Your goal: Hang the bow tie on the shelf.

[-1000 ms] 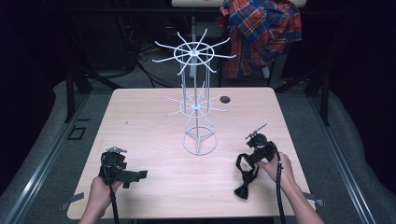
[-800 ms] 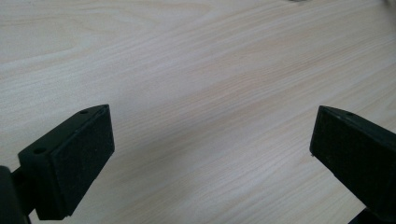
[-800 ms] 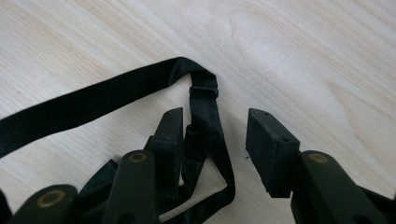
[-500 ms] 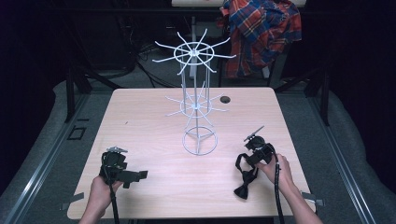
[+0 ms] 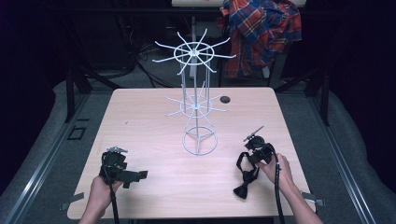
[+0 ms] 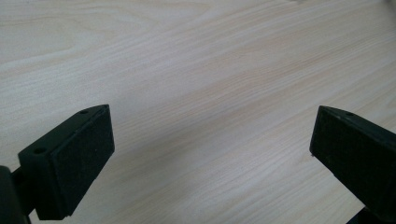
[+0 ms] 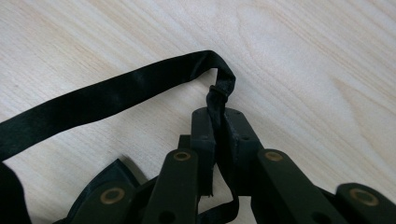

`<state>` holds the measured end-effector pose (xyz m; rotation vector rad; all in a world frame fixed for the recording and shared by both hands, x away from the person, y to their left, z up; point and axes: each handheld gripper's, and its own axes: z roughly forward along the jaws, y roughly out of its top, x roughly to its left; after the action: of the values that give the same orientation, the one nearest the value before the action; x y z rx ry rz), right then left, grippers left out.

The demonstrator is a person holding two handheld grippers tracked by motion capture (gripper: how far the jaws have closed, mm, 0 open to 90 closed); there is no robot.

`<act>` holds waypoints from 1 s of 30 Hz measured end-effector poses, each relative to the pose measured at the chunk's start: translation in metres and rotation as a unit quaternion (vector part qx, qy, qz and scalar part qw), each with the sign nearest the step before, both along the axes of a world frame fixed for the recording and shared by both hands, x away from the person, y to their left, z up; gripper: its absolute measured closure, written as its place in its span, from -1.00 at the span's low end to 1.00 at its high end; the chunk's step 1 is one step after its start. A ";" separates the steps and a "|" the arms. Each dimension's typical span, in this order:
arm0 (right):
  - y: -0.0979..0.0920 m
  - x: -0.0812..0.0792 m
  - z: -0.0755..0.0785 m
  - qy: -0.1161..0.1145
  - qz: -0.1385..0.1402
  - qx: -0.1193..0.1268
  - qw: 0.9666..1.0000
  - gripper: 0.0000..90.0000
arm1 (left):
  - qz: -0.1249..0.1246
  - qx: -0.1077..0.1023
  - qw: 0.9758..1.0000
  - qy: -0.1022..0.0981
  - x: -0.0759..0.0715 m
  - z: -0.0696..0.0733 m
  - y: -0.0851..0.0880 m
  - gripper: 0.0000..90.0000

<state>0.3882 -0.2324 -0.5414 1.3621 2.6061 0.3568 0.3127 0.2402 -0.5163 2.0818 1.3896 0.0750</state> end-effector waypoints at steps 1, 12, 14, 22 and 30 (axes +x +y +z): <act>0.000 -0.001 0.002 -0.007 -0.001 0.010 1.000 0.88 | 0.000 0.000 1.000 0.000 0.000 0.000 0.000 -1.00; 0.003 -0.004 0.018 -0.030 0.012 0.024 0.999 0.91 | -0.001 0.001 1.000 0.000 0.000 0.000 0.000 -1.00; 0.003 -0.006 0.022 -0.037 0.011 0.029 0.999 0.91 | -0.001 0.002 1.000 0.000 0.000 0.000 0.000 -1.00; 0.005 -0.010 0.037 -0.055 0.023 0.038 0.998 0.92 | 0.000 0.001 1.000 0.000 0.000 0.000 0.002 -1.00; 0.005 -0.013 0.047 -0.075 0.024 0.057 0.995 0.92 | 0.000 0.000 1.000 0.000 0.000 0.001 0.002 -1.00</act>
<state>0.3747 -0.2274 -0.4941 1.2548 2.5331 0.5990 0.3127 0.2421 -0.5157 2.0819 1.3902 0.0759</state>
